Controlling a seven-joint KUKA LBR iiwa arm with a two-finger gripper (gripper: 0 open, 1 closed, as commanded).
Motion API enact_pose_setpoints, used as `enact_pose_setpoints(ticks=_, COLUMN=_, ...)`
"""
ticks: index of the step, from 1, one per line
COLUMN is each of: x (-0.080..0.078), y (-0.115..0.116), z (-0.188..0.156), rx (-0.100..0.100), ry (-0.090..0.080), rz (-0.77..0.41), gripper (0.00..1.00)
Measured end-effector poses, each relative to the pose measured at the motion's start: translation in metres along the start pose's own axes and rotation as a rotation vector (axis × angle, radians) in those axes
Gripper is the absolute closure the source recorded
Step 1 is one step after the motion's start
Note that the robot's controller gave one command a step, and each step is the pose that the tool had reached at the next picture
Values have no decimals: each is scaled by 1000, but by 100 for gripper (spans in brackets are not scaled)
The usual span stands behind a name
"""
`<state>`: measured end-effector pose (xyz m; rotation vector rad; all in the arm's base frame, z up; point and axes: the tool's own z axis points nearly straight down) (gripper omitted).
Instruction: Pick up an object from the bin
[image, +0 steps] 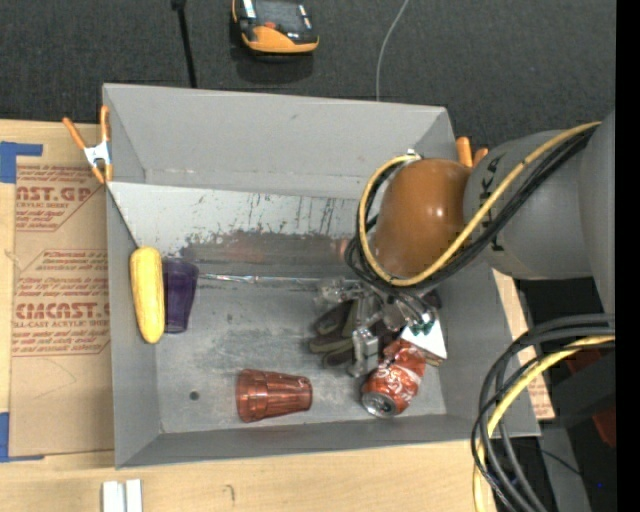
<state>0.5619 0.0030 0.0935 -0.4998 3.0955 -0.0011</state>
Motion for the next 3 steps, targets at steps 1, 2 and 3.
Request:
enact_pose_setpoints(ticks=1, x=-3, y=-19, z=10, rx=-3, ry=3, rz=45, gripper=100)
enact_pose_setpoints(ticks=2, x=-3, y=-19, z=10, rx=-3, ry=3, rz=45, gripper=100)
enact_pose_setpoints(ticks=3, x=-13, y=-22, z=-190, rx=3, ry=-5, rz=97, gripper=100)
